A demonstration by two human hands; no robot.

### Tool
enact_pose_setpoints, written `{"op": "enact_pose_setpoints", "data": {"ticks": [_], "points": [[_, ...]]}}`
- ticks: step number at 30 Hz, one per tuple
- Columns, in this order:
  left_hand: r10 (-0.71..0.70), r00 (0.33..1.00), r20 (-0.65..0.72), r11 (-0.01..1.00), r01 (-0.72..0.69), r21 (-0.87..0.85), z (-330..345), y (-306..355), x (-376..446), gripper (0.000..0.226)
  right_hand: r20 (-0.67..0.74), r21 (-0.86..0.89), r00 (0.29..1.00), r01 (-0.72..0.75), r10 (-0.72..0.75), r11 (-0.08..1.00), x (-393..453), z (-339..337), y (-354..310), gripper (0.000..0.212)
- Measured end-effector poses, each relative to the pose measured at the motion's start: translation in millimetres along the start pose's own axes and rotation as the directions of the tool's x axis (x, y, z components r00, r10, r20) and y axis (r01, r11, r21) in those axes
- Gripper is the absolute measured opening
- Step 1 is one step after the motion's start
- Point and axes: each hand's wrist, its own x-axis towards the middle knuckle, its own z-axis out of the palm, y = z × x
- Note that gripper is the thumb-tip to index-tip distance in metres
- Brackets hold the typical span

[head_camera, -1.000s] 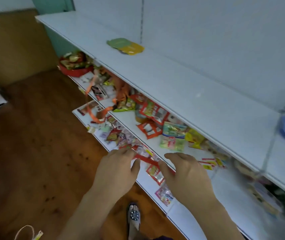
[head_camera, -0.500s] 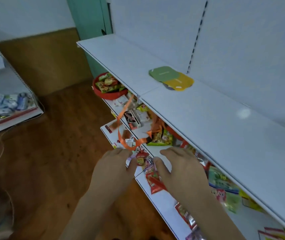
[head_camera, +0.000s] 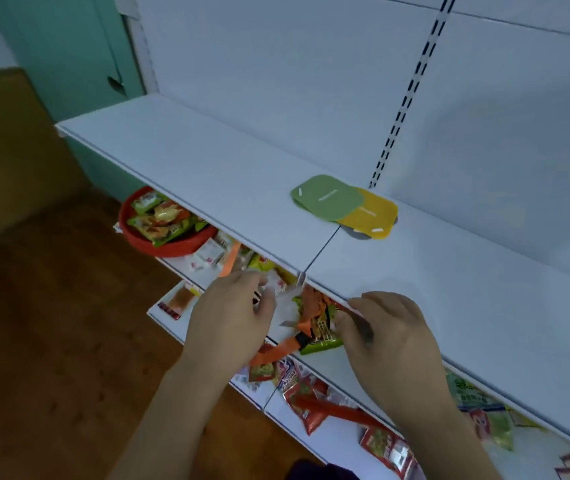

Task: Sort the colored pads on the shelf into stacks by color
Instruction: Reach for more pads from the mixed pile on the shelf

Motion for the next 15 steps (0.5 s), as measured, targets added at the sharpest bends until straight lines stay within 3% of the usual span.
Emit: {"op": "enact_pose_setpoints", "data": {"ticks": [7,15], "points": [[0.113,0.993,0.040,0.993,-0.112,-0.036,-2.4,-5.9,94.4,0.035,-0.079,-0.084,0.984,-0.169,0.162,0.982,57.7,23.7,0.5,0.051],[0.175,0.977,0.119,0.983,-0.181,0.035,16.6,-3.3,188.3,0.034,-0.109,-0.089,0.940,-0.333,0.323,0.939,122.9,52.3,16.9,0.032]]}}
